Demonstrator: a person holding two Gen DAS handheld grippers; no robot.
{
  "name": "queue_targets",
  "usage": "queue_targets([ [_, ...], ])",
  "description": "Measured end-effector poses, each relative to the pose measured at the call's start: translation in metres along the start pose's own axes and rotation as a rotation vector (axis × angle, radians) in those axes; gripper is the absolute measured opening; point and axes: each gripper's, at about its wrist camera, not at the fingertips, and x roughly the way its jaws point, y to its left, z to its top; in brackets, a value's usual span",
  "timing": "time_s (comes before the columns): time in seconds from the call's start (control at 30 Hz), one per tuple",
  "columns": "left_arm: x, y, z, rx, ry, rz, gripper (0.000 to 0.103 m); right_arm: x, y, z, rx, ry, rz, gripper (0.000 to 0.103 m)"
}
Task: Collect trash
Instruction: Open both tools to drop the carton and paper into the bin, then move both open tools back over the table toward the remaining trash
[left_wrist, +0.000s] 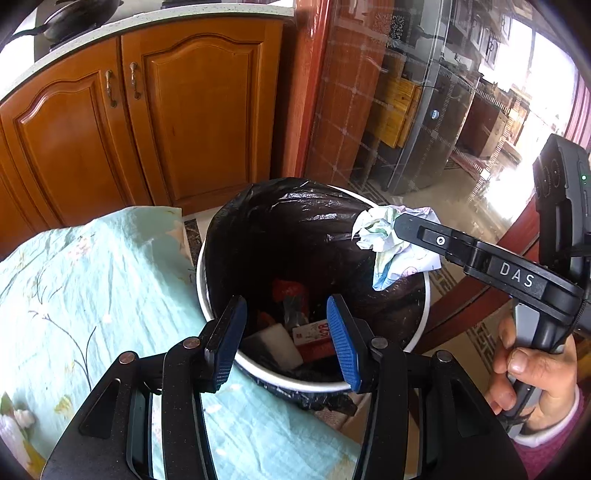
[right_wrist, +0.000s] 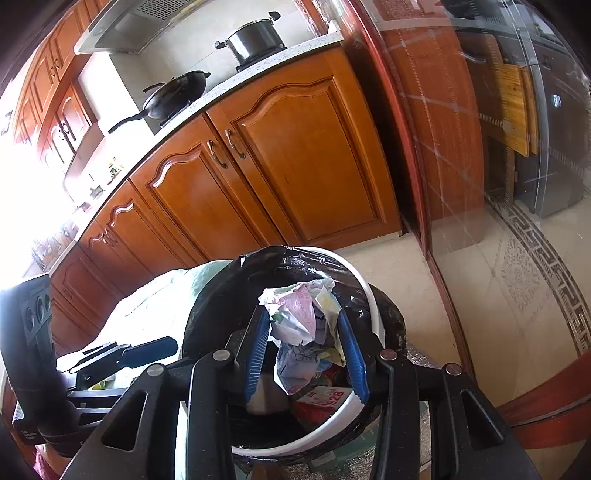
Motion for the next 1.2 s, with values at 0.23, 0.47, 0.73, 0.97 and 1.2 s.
queue_targets([
  [0.23, -0.024, 0.013, -0.018, -0.054, -0.022, -0.010, 0.046, -0.002, 0.009, -0.004, -0.010, 0.008, -0.001, 0.054],
  [0.47, -0.062, 0.031, -0.046, -0.127, -0.069, -0.006, 0.046, -0.011, 0.026, -0.014, -0.018, 0.001, 0.019, 0.054],
  [0.73, -0.104, 0.063, -0.092, -0.227, -0.102, 0.030, 0.046, -0.021, 0.060, -0.044, -0.025, 0.016, 0.086, 0.062],
  [0.97, -0.137, 0.095, -0.140, -0.313, -0.110, 0.088, 0.046, -0.021, 0.097, -0.075, -0.051, 0.061, 0.150, 0.066],
  [1.2, -0.168, 0.123, -0.182, -0.399, -0.126, 0.161, 0.046, -0.013, 0.139, -0.108, -0.098, 0.131, 0.215, 0.074],
])
